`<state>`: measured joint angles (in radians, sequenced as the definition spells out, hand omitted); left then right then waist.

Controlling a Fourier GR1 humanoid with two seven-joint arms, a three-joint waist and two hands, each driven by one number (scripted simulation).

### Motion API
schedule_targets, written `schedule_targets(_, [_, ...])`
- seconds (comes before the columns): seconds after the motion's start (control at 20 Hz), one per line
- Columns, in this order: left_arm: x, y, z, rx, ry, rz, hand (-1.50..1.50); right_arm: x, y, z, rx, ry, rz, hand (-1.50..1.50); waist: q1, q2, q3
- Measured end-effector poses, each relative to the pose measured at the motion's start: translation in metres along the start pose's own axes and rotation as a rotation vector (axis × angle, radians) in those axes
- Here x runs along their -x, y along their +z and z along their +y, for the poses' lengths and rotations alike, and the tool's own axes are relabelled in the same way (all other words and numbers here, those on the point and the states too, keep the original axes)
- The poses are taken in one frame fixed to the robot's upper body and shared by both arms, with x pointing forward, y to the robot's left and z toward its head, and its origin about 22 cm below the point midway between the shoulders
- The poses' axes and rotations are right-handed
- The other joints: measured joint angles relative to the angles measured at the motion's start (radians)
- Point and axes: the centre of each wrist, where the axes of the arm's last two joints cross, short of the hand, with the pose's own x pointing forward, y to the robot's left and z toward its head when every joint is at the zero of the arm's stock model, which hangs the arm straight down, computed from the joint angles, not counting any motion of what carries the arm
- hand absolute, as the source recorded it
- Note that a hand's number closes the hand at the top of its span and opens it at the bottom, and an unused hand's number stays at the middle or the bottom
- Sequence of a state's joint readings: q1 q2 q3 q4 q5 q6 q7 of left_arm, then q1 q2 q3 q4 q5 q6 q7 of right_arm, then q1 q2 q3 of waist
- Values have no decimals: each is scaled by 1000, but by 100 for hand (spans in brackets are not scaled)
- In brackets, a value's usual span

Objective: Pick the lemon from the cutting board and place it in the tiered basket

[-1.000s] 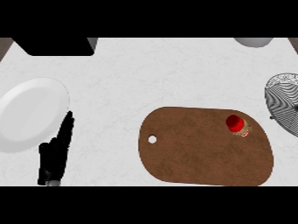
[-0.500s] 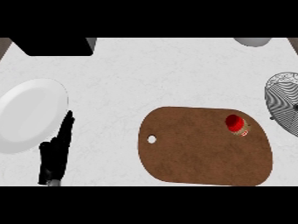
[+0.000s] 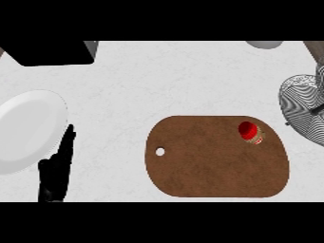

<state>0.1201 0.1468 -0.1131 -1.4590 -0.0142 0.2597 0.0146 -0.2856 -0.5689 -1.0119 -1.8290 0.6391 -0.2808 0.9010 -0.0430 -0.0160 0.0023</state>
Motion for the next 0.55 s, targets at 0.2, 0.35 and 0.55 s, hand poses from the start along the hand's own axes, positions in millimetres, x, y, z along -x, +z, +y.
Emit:
schedule_targets(0.2, [5,4,3,-21,8,5,0,8,0,-62,26,-20,8,-150,-23,-6,0])
schedule_targets(0.35, [7,6,9,-33,10,17,0,21,5,-103,18,-11,16,-150,-41,-10,0])
schedule_targets(0.55, [10,9,15,-47,9,18,0,33,6,-153,-19,-9,21,-150,-53,-13,1])
